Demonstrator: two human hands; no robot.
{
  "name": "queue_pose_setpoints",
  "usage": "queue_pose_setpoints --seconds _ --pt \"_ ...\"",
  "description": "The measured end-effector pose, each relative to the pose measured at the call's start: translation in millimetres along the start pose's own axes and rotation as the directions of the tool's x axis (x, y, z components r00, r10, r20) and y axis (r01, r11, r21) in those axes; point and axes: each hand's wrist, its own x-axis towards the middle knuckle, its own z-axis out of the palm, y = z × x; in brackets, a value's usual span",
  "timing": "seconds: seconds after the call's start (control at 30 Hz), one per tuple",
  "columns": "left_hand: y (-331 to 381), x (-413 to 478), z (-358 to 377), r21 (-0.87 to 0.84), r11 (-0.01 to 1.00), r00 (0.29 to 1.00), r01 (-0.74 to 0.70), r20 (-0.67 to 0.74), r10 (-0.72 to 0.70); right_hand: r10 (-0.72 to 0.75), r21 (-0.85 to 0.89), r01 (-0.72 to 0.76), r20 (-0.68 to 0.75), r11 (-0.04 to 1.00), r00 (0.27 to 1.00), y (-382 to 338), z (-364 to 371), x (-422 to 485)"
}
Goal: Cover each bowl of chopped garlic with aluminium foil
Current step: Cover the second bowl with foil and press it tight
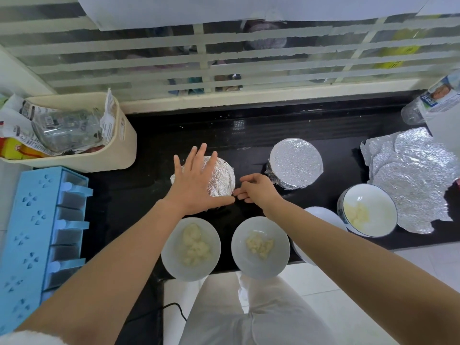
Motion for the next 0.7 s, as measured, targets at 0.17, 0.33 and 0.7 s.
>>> queue_pose_setpoints --seconds 0.17,0.33,0.7 --pt "36 -3 14 -0.096 0.956 0.95 0.279 -0.117 -0.289 0.027 -0.06 -0.027 0.008 0.998 1.0 1 -3 6" --pt "42 -1 26 -0.072 0.941 0.924 0.332 -0.175 -0.34 -0.028 -0.192 0.036 0.044 0.981 0.999 3 -7 13" --pt "31 0 37 -0.014 0.956 0.927 0.292 -0.243 -0.286 -0.339 -0.388 0.332 0.053 0.86 0.939 7 -3 20"
